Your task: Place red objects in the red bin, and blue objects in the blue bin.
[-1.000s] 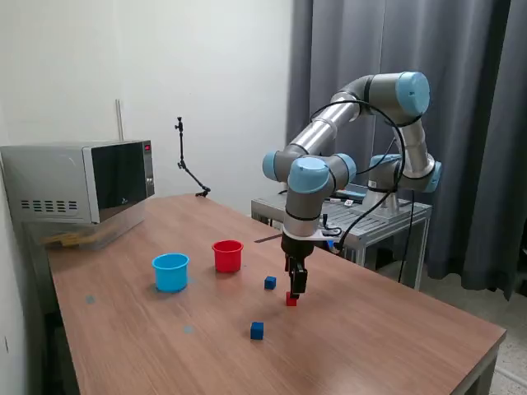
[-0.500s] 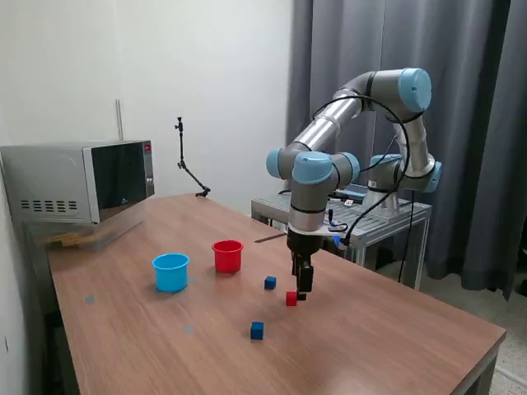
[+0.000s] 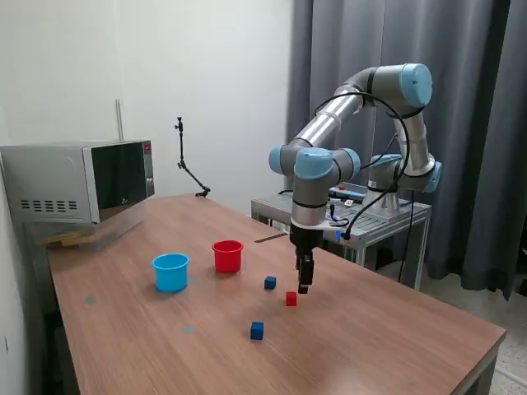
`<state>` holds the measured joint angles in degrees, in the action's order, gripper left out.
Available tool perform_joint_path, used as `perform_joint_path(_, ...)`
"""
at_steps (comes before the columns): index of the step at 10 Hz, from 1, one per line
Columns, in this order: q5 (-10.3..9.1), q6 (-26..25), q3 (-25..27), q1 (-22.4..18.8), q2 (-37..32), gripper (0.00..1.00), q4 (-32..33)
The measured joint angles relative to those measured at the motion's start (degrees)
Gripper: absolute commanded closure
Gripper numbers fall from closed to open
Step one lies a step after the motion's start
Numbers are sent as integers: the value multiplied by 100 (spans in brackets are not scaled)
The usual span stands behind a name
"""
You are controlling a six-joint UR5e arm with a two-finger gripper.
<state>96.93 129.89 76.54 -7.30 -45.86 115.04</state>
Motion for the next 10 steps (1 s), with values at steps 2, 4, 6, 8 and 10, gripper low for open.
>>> perform_joint_path(2, -1, -153, 122, 27, -6, 0, 63)
perform_joint_path(4, -6, -216, 301, 48, -15, 0, 234)
perform_joint_path(6, -7, -238, 382, 58, -23, 0, 306)
perform_joint_path(8, -20, -244, 416, 72, -24, 0, 324)
perform_joint_path(10, -51, -245, 437, 89, -11, 0, 372)
